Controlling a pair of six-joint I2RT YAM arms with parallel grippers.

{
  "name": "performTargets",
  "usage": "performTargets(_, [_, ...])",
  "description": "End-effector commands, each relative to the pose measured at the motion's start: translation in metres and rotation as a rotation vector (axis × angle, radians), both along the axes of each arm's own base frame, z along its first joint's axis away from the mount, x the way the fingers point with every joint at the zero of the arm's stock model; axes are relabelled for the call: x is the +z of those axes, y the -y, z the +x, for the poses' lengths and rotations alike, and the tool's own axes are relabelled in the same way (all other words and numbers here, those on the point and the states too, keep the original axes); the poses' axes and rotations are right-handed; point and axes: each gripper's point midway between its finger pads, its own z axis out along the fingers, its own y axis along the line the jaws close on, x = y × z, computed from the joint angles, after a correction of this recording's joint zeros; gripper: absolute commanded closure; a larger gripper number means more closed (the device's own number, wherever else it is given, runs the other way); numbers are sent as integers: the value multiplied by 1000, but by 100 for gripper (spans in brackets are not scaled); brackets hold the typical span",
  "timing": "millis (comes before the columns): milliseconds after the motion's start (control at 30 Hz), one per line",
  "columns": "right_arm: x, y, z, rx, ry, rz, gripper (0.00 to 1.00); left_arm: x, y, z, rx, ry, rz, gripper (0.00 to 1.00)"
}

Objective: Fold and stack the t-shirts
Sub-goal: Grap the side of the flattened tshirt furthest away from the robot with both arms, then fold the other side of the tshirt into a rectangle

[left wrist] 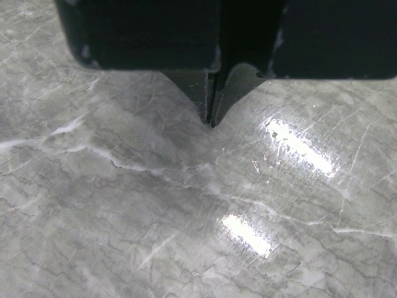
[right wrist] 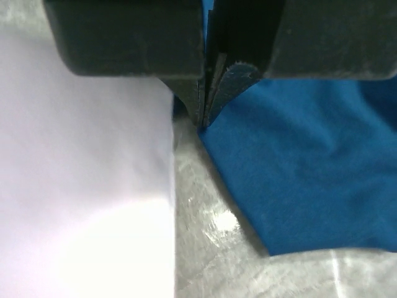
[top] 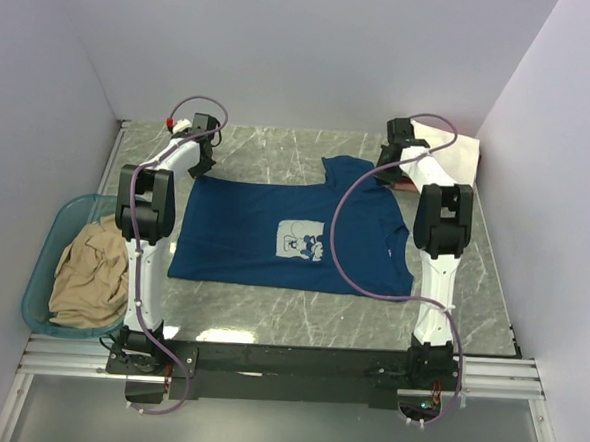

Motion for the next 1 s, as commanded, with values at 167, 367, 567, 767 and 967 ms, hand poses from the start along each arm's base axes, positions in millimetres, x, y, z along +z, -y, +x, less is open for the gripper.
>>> performTargets(167, [96,23,22,-96,306,31,100,31,-3,4,3,57,-19,99])
performTargets(367, [104,25,18,-103,327,57,100,41,-7,0,14,63,-11,99])
performTargets(567, [103,25,11,-102,323,73,100,47,-10,-4,21,72,-17,99])
performTargets(767, [106,25,4,-109,327,85,100,56,-7,-3,19,88,-32,99])
performTargets(967, [116,24,-4,-113,342,91,100,65,-5,-6,16,99,-47,99])
